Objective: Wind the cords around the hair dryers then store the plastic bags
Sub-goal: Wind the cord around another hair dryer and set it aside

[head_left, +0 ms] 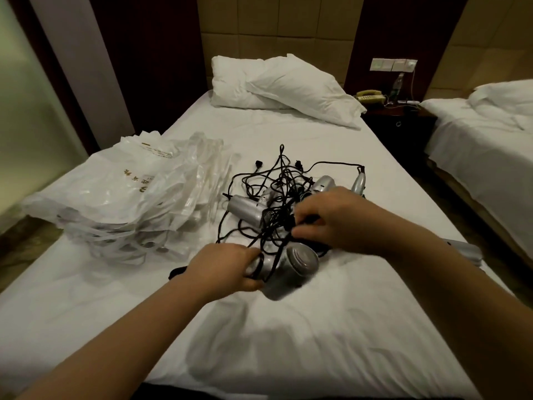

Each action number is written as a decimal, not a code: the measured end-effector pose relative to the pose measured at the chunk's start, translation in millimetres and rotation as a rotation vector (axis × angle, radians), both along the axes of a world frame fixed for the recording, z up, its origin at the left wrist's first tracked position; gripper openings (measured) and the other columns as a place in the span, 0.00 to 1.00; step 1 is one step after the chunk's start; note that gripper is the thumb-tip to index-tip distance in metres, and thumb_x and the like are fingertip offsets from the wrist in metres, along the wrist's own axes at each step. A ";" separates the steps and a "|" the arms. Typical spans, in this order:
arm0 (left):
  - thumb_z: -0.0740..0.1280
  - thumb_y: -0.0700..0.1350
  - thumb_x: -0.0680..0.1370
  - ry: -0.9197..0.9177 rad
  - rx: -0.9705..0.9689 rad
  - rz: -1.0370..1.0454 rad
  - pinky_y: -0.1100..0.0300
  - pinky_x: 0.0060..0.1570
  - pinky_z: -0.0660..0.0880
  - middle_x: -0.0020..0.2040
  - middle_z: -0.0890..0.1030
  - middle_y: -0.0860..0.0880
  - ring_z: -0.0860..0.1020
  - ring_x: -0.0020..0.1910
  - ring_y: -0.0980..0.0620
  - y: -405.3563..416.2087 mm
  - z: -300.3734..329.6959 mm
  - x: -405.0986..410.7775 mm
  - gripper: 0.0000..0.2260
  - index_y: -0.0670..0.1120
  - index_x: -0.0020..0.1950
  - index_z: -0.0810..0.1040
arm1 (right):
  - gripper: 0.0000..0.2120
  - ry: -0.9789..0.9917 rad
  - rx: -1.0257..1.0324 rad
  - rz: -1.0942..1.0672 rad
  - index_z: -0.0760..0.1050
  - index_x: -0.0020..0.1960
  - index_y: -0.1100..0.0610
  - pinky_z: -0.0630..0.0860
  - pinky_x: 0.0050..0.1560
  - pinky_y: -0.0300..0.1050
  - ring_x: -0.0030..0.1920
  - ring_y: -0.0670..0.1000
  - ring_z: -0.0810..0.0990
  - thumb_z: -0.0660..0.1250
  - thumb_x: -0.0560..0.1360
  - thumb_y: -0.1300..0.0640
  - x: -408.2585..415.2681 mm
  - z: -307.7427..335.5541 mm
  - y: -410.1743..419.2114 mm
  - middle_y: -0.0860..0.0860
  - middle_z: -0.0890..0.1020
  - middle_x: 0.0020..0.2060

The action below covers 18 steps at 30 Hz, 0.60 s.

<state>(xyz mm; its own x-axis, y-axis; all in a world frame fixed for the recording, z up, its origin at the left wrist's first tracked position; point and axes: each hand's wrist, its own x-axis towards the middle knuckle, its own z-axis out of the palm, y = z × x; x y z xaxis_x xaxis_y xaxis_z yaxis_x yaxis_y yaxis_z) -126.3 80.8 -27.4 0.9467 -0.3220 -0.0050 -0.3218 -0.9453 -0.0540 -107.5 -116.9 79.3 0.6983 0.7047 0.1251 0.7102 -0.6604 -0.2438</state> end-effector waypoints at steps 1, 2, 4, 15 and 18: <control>0.63 0.64 0.74 0.013 -0.009 -0.041 0.58 0.39 0.65 0.55 0.79 0.52 0.77 0.52 0.50 -1.6 2.2 -3.5 0.21 0.53 0.60 0.71 | 0.07 0.045 0.062 -0.030 0.72 0.39 0.50 0.69 0.44 0.45 0.40 0.50 0.74 0.67 0.75 0.53 6.6 -0.4 -0.4 0.47 0.75 0.34; 0.63 0.64 0.73 0.024 -0.030 -0.078 0.59 0.39 0.64 0.54 0.78 0.53 0.77 0.51 0.51 -2.5 4.8 -6.9 0.20 0.53 0.59 0.71 | 0.07 0.085 0.129 -0.066 0.74 0.38 0.52 0.69 0.43 0.44 0.40 0.50 0.75 0.68 0.74 0.54 14.2 -2.7 -2.2 0.49 0.76 0.34; 0.63 0.65 0.72 0.019 -0.101 -0.141 0.59 0.38 0.64 0.53 0.79 0.54 0.77 0.50 0.52 -2.6 11.7 -12.5 0.22 0.53 0.59 0.72 | 0.08 0.146 0.250 -0.131 0.76 0.38 0.56 0.68 0.40 0.44 0.37 0.48 0.75 0.68 0.75 0.55 30.4 -15.2 -8.0 0.51 0.78 0.33; 0.75 0.51 0.68 0.319 -1.128 -0.084 0.63 0.36 0.74 0.38 0.80 0.53 0.76 0.32 0.58 -11.8 47.3 -26.8 0.22 0.61 0.56 0.68 | 0.13 0.758 0.756 0.092 0.75 0.61 0.46 0.74 0.54 0.30 0.52 0.39 0.79 0.60 0.80 0.57 36.6 -120.2 -32.7 0.38 0.82 0.51; 0.69 0.48 0.71 0.343 -1.273 -0.074 0.61 0.35 0.74 0.36 0.77 0.53 0.75 0.31 0.55 -12.4 46.9 -24.6 0.23 0.64 0.61 0.65 | 0.14 0.623 0.647 -0.139 0.76 0.41 0.57 0.66 0.31 0.35 0.30 0.44 0.70 0.56 0.81 0.57 1.2 -124.4 -18.0 0.44 0.75 0.27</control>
